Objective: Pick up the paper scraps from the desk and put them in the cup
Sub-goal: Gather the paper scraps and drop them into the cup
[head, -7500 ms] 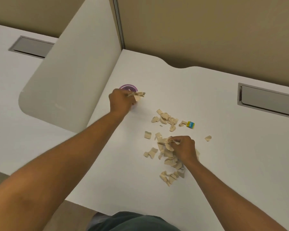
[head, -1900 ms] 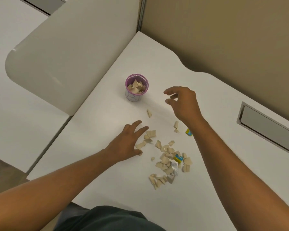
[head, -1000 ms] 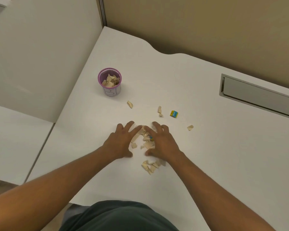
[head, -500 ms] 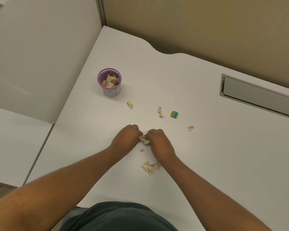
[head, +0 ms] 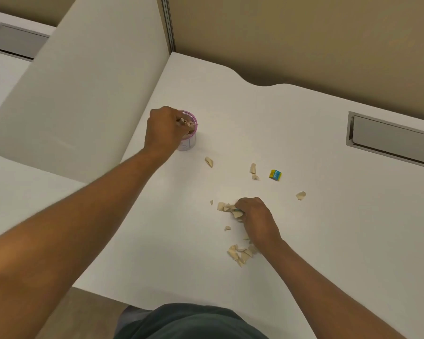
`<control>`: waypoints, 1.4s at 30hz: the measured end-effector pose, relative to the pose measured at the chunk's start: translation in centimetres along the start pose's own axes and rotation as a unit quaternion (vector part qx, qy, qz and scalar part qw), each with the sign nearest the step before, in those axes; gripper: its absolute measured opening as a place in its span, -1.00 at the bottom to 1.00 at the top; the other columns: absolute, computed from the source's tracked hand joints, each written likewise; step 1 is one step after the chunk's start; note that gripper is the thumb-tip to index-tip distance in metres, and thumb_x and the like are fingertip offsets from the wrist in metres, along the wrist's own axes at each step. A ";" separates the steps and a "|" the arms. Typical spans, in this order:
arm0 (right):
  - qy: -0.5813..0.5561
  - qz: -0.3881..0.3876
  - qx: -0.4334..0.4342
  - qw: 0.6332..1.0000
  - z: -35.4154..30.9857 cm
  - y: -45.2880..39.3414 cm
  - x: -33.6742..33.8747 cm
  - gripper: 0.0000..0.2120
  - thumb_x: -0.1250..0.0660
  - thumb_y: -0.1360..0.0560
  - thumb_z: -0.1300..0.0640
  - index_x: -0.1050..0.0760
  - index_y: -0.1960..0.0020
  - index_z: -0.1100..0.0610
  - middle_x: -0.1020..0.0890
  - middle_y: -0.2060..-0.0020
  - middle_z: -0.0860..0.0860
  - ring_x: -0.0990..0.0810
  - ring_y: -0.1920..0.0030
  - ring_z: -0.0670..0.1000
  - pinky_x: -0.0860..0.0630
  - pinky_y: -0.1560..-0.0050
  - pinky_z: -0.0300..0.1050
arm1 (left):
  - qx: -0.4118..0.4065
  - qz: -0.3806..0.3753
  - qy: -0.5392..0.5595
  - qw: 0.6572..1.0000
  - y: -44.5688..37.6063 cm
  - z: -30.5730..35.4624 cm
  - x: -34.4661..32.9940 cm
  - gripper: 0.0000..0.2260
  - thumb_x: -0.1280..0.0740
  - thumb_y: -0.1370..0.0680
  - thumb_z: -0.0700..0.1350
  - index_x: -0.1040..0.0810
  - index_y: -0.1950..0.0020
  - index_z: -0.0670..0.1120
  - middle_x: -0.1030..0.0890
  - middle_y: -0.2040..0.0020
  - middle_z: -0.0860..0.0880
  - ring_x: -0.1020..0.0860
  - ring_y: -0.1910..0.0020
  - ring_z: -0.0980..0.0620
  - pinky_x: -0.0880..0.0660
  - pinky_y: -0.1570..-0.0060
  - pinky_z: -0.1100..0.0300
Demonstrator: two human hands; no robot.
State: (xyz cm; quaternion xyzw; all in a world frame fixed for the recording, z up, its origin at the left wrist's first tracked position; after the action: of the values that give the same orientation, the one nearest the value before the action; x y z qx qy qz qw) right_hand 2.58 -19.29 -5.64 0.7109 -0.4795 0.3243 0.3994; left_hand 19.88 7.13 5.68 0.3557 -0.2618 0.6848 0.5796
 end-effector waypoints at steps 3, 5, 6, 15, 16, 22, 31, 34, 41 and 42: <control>0.000 -0.005 0.001 1.000 -0.2 0.1 0.2 -0.70 -0.25 -0.33 0.41 -0.47 0.22 0.00 -0.52 0.27 -0.14 -0.39 0.16 -0.06 -0.35 0.27 -0.22 | -0.013 -0.063 -0.113 0.992 -2.5 0.1 -1.2 -0.89 -0.44 -0.47 -0.19 -0.69 0.13 -0.24 -0.60 0.25 -0.21 -0.60 0.22 -0.27 -0.57 0.25 0.10; -0.002 -0.007 0.001 1.000 -0.3 0.2 0.3 -0.66 -0.25 -0.32 0.42 -0.43 0.21 -0.03 -0.50 0.27 -0.17 -0.40 0.15 -0.06 -0.37 0.25 -0.24 | -0.027 -0.096 -0.177 0.979 -3.3 0.1 -2.3 -0.90 -0.43 -0.49 -0.21 -0.68 0.07 -0.24 -0.66 0.11 -0.22 -0.64 0.13 -0.27 -0.59 0.17 -0.01; -0.004 -0.006 0.004 1.000 -0.4 0.2 0.4 -0.63 -0.25 -0.31 0.44 -0.42 0.21 -0.06 -0.48 0.27 -0.18 -0.40 0.14 -0.06 -0.36 0.25 -0.26 | -0.042 -0.109 -0.209 0.971 -3.6 0.3 -2.9 -0.92 -0.43 -0.49 -0.23 -0.63 0.10 -0.25 -0.65 0.09 -0.24 -0.62 0.16 -0.27 -0.52 0.21 0.00; 0.010 -0.023 0.005 1.000 -0.3 0.3 0.2 -0.69 -0.20 -0.29 0.42 -0.51 0.18 0.04 -0.52 0.24 -0.13 -0.42 0.12 -0.03 -0.50 0.21 -0.13 | -0.099 -0.175 -0.320 0.926 -4.4 0.1 -5.7 -0.80 -0.42 -0.54 -0.23 -0.61 -0.14 -0.26 -0.60 -0.08 -0.30 -0.64 -0.03 -0.35 -0.53 0.11 -0.03; 0.009 -0.021 0.007 1.000 -0.3 0.3 0.2 -0.68 -0.20 -0.29 0.41 -0.53 0.17 0.04 -0.52 0.24 -0.13 -0.42 0.12 -0.04 -0.48 0.22 -0.15 | -0.103 -0.180 -0.312 0.927 -4.4 0.4 -5.4 -0.81 -0.42 -0.54 -0.22 -0.63 -0.13 -0.25 -0.61 -0.07 -0.30 -0.64 -0.01 -0.35 -0.56 0.10 -0.04; -0.012 -0.021 0.005 1.000 -0.5 0.3 0.6 -0.68 -0.25 -0.37 0.43 -0.59 0.11 0.05 -0.59 0.18 -0.12 -0.46 0.07 -0.03 -0.55 0.13 -0.09 | -0.104 -0.201 -0.255 0.940 -4.6 1.9 -1.9 -0.61 -0.57 -0.41 -0.19 -0.69 -0.24 -0.14 -0.69 -0.16 -0.17 -0.65 -0.13 -0.24 -0.61 -0.06 -0.03; -0.125 0.018 -0.103 0.987 -0.2 0.3 2.5 -0.69 -0.35 -0.51 0.38 -0.66 -0.20 0.17 -0.70 -0.11 0.04 -0.63 -0.14 0.04 -0.46 -0.12 -0.28 | -0.084 -0.120 -0.084 0.986 -1.2 2.8 2.9 -0.52 -0.60 -0.43 -0.21 -0.64 -0.34 -0.12 -0.70 -0.24 -0.12 -0.67 -0.18 -0.12 -0.61 -0.18 0.01; -0.176 0.059 -0.116 0.976 -2.0 -1.5 5.1 -0.73 -0.45 -0.50 0.29 -0.67 -0.18 0.12 -0.72 -0.10 -0.02 -0.66 -0.08 -0.03 -0.45 -0.06 -0.43 | -0.064 -0.064 -0.043 0.995 2.3 1.0 2.3 -0.74 -0.52 -0.48 -0.16 -0.72 -0.17 -0.06 -0.75 -0.06 -0.05 -0.69 -0.04 -0.09 -0.59 -0.08 0.11; -0.125 0.099 0.010 0.987 -11.8 -11.8 11.1 -0.74 -0.42 -0.50 0.33 -0.69 -0.14 0.14 -0.72 -0.07 0.04 -0.65 -0.01 0.00 -0.59 -0.12 -0.17 | -0.058 -0.216 -0.092 0.970 11.3 -4.7 -6.6 -0.63 -0.43 -0.60 0.07 -0.57 -0.40 0.06 -0.58 -0.42 0.06 -0.52 -0.40 0.01 -0.46 -0.36 0.10; -0.087 0.095 0.046 0.991 -13.5 -13.4 11.3 -0.75 -0.42 -0.50 0.33 -0.69 -0.15 0.15 -0.72 -0.05 0.06 -0.65 0.00 0.04 -0.60 -0.11 -0.12 | -0.059 -0.241 -0.098 0.964 12.2 -5.3 -7.5 -0.60 -0.41 -0.61 0.07 -0.54 -0.44 0.06 -0.52 -0.48 0.07 -0.47 -0.46 0.02 -0.43 -0.40 0.10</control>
State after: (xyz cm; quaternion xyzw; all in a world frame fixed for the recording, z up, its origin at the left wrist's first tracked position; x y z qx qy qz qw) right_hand 17.88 -9.19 6.82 0.7052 -0.5624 0.3191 0.2909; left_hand 7.51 4.29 -2.84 0.4391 -0.2641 0.4702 0.7186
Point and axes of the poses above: each hand's wrist, its own y-axis away from the middle knuckle, its own x-axis out of the back of the hand, z = x × y, the point moved 7 cm from there along -y, towards the middle knuckle
